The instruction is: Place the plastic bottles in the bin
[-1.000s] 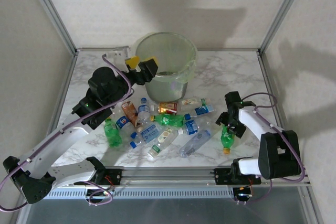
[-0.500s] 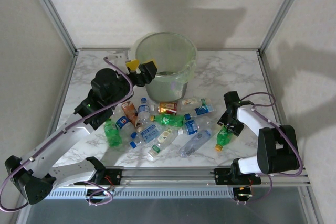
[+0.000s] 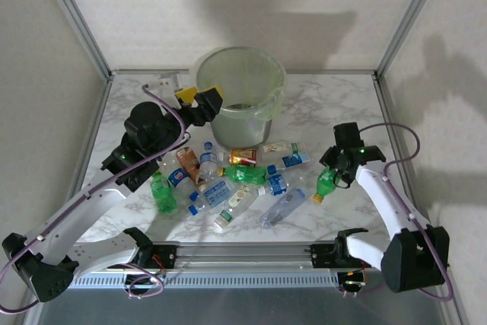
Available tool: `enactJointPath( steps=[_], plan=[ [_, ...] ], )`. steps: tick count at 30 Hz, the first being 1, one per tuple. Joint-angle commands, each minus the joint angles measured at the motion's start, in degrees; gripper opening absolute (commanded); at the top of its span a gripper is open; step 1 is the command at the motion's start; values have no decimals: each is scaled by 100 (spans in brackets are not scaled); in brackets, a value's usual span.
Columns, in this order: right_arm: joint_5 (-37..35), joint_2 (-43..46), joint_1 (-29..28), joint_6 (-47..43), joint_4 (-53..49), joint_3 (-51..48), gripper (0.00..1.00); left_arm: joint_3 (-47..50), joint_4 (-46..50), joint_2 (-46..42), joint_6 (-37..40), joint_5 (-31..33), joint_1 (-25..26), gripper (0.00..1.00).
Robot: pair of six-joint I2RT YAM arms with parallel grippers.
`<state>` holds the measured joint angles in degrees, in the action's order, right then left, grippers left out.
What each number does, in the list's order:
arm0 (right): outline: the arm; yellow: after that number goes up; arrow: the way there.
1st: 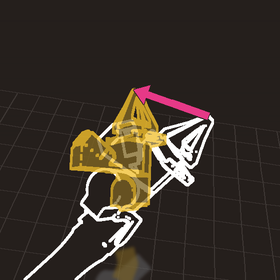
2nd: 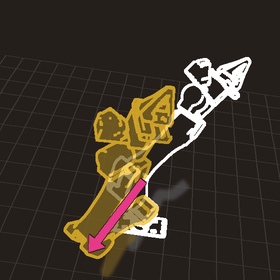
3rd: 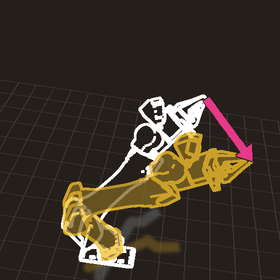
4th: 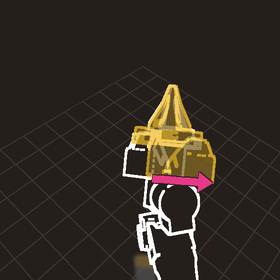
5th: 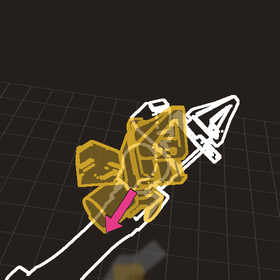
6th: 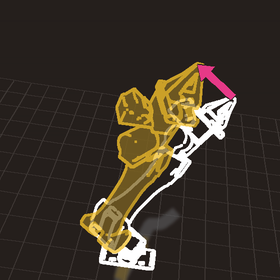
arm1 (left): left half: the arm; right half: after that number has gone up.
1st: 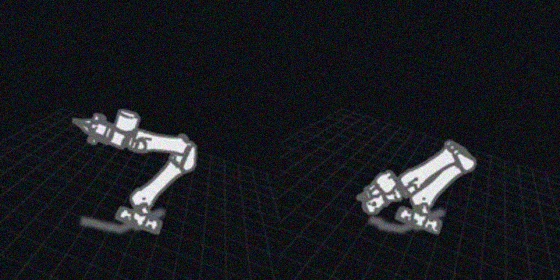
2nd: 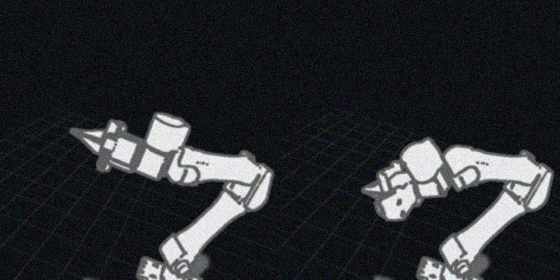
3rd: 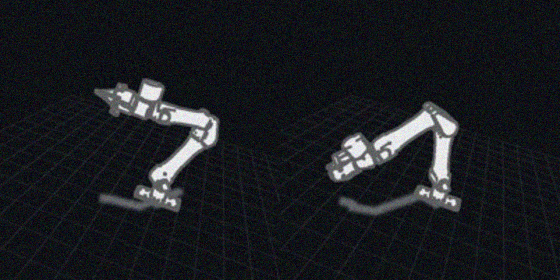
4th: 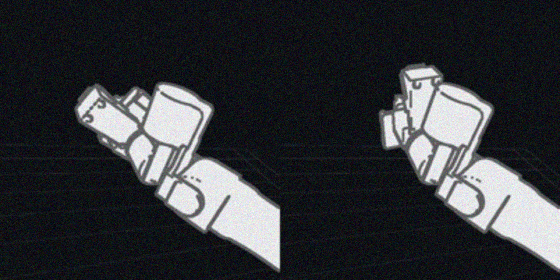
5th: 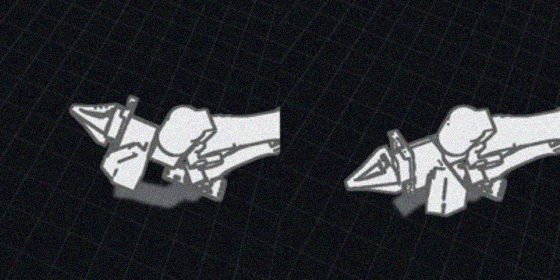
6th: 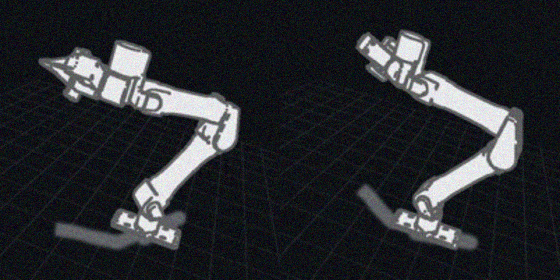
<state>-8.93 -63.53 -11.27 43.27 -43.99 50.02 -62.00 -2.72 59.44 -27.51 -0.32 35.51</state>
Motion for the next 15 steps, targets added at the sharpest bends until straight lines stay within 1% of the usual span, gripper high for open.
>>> enactJointPath(
  steps=[1, 5, 8, 10, 12, 15],
  plan=[
    [90, 277, -237, 15, 160, 840, 58, -60, 39, -3, -158, -214, -65, 89],
    [296, 306, -534, 41, 676, 1697, 58, -121, 110, -58, -167, -503, -125, 89],
    [702, 200, -720, 46, 1381, 2227, 59, -145, 170, -164, -237, -566, -208, 89],
    [892, 8, -848, 13, 1780, 2616, 60, -163, 246, -165, -340, -612, -332, 89],
    [1054, -275, -985, -20, 2130, 3023, 61, -140, 315, -120, -507, -708, -477, 87],
    [1355, -805, -1132, 12, 2557, 3522, 61, -18, 280, -114, -712, -793, -553, 86]
  ],
)
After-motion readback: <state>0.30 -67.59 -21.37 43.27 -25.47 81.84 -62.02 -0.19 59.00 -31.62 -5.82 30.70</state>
